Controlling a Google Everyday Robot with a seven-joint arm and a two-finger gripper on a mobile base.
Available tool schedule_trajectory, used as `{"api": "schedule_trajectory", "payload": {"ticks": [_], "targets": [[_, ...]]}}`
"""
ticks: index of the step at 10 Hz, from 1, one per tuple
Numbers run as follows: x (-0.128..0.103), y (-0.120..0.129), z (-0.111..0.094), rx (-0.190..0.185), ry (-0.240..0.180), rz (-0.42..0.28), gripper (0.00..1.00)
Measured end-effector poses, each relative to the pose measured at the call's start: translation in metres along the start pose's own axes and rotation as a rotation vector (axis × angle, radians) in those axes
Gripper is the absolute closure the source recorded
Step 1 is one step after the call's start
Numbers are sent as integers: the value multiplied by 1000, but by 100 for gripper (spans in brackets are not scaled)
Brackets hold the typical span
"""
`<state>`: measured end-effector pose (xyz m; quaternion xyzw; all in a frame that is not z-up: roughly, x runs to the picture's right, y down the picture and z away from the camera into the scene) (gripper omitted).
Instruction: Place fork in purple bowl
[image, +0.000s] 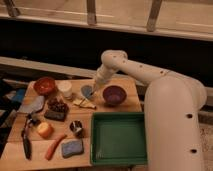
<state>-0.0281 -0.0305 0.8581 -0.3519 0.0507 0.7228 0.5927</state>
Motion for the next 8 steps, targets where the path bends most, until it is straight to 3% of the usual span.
{"api": "schedule_trajectory", "payload": {"ticks": [4, 5, 8], "targets": [[-27, 15, -89, -52, -130, 40, 100], [-30, 11, -102, -57, -152, 54, 100], [-29, 13, -100, -58, -148, 53, 100]]}}
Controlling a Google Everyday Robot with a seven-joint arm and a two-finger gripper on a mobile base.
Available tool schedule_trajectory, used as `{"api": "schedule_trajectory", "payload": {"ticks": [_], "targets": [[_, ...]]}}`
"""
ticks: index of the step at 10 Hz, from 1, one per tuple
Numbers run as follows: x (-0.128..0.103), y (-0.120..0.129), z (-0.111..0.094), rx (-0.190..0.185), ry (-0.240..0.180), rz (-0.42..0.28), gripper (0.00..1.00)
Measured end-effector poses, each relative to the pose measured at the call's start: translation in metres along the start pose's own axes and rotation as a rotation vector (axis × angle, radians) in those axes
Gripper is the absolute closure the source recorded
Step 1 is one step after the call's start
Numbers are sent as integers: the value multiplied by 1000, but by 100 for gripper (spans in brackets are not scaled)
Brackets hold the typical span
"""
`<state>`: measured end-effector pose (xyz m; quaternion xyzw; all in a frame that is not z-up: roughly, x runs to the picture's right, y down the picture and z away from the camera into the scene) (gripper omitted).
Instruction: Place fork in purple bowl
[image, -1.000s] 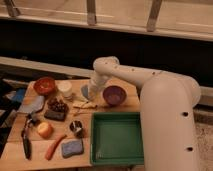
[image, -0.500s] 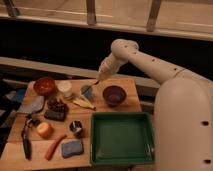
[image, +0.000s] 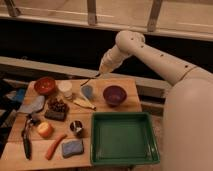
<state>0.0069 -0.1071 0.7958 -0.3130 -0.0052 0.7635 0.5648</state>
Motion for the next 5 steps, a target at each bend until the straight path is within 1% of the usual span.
{"api": "schedule_trajectory", "payload": {"ticks": [2, 3, 5], "targets": [[1, 2, 2, -2, 4, -1, 100], [-2, -1, -1, -8, -9, 13, 100], [-19, -17, -18, -9, -59, 50, 100]]}}
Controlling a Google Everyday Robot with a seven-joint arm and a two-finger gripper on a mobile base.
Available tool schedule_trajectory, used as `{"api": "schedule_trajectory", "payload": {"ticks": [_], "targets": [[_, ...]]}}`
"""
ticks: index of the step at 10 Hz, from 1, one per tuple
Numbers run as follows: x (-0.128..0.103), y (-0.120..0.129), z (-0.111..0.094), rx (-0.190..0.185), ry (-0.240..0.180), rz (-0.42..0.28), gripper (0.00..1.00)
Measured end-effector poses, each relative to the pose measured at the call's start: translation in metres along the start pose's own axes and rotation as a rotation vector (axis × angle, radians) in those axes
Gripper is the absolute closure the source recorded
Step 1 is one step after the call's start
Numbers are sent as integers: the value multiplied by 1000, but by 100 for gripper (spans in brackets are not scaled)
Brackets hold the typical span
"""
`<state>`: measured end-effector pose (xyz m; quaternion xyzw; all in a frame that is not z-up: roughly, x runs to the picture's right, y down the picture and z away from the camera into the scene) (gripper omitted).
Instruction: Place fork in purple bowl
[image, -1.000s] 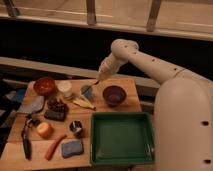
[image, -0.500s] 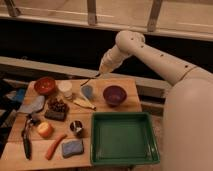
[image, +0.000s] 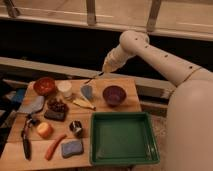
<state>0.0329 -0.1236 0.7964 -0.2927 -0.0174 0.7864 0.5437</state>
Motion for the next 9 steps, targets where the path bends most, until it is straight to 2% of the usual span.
{"api": "schedule_trajectory", "payload": {"ticks": [1, 2, 3, 5, 7, 8, 9], "targets": [[-12, -7, -10, -6, -33, 24, 100], [-25, -22, -30, -10, -81, 60, 100], [-29, -36, -48, -9, -119, 91, 100], [-33, -62, -69, 0, -176, 161, 100], [-33, -95, -80, 22, -207, 236, 100], [-30, -118, -82, 53, -220, 285, 100], [-28, -130, -79, 68, -224, 315, 100]]}}
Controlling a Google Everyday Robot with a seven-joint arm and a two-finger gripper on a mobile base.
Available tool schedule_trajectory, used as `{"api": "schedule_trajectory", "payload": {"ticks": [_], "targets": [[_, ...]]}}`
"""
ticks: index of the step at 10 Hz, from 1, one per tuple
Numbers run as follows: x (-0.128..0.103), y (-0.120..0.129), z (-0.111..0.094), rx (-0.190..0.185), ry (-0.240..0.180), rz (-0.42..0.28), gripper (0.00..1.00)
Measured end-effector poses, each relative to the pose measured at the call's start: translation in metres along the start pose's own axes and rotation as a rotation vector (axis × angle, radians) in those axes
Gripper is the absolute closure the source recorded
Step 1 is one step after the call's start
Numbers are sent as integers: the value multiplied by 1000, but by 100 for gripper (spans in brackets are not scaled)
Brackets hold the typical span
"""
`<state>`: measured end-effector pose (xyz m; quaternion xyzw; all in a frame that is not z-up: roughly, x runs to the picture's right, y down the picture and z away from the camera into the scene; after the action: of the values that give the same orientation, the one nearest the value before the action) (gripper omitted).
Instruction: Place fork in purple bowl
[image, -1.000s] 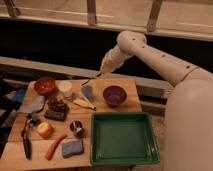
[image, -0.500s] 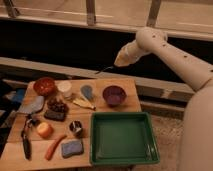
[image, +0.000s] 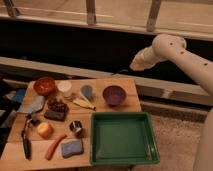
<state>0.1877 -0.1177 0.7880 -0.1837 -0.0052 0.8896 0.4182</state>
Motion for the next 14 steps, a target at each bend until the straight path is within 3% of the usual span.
{"api": "schedule_trajectory", "payload": {"ticks": [4, 7, 10, 14], "targets": [[-3, -48, 15, 95, -13, 103, 100], [17, -69, 19, 169, 11, 136, 100], [48, -69, 14, 194, 39, 108, 100], [48, -69, 14, 202, 43, 104, 100]]}}
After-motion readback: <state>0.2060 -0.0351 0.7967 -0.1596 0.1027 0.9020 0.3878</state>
